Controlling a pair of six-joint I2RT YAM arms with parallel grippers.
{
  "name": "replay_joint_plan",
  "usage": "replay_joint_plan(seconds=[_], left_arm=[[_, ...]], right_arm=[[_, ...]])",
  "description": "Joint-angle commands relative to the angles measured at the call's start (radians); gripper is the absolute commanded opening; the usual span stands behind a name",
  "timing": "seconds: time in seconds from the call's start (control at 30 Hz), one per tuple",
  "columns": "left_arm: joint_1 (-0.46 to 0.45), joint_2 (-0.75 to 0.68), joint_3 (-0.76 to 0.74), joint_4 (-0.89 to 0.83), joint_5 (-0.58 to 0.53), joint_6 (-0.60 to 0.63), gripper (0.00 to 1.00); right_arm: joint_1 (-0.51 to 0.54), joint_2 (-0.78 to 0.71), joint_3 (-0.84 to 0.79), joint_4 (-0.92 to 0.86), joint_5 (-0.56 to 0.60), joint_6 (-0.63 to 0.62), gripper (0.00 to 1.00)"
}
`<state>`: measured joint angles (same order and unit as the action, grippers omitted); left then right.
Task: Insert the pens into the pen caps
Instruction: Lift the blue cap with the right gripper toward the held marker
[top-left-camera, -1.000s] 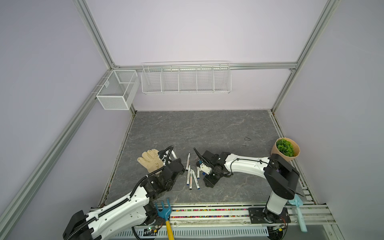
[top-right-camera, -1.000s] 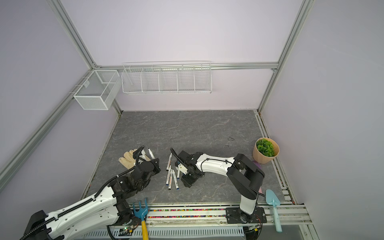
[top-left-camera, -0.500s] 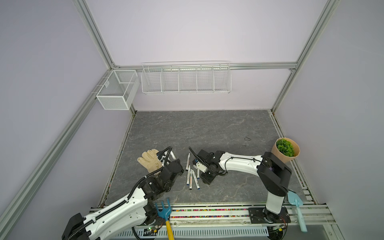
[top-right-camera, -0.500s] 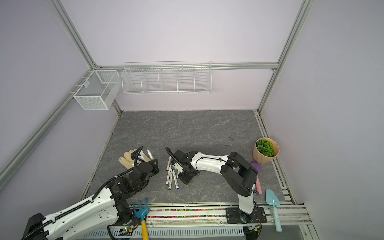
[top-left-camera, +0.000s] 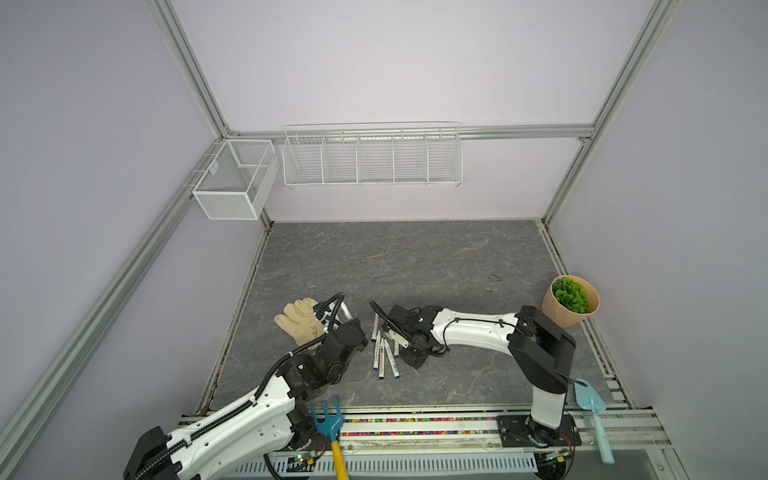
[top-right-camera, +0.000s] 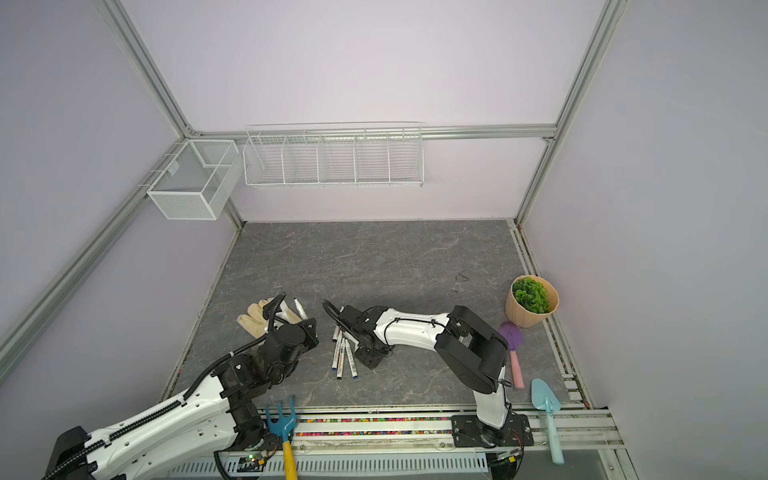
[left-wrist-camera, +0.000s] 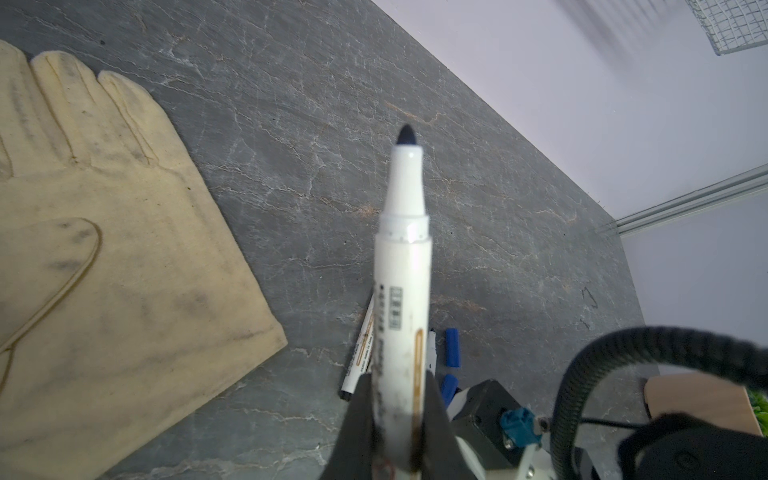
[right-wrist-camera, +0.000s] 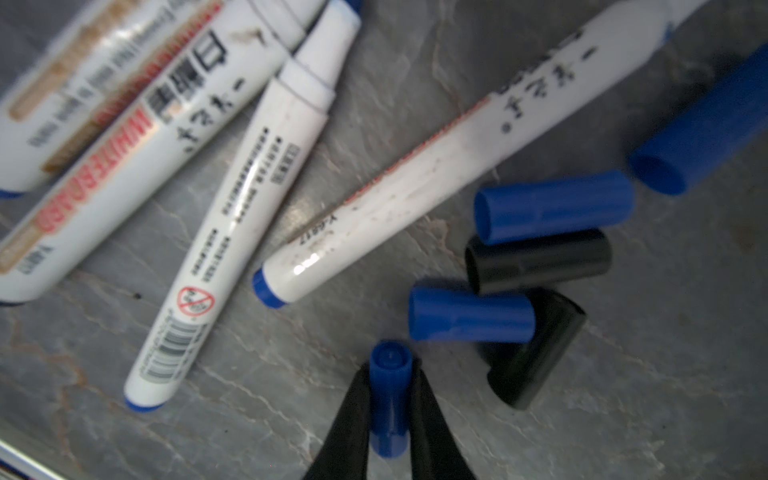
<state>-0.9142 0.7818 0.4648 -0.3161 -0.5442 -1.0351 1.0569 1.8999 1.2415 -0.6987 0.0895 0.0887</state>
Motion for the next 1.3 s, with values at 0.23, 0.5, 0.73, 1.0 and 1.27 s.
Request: replay_joint_plan(seconds=[0.23, 0.5, 0.73, 1.0, 1.27], left_arm=[[0.003, 0.038, -0.015, 0.086, 0.058, 0.074, 0.00], [-0.009, 0.154, 0.010, 0.300, 0.373, 0.331, 0.00], [-0.078, 0.200, 0.050, 0.344, 0.448, 0.436, 0.00], [-0.112, 0.219, 0.066, 0.389, 0.460, 0.480, 0.00], [-0.112, 0.217, 0.064, 0.418, 0.449, 0.483, 0.00]], right_arm=[[-0.027, -0.230, -0.076, 0.094, -0.108, -0.018, 0.07], [-0.268, -0.476, -0.093, 0.313, -0.362, 0.136, 0.07], [-0.370, -0.483, -0.096, 0.546, -0.602, 0.318, 0.07], [-0.361, -0.428, -0.089, 0.594, -0.707, 0.362, 0.07], [-0.360, -0.440, -0.082, 0.493, -0.693, 0.284, 0.07]])
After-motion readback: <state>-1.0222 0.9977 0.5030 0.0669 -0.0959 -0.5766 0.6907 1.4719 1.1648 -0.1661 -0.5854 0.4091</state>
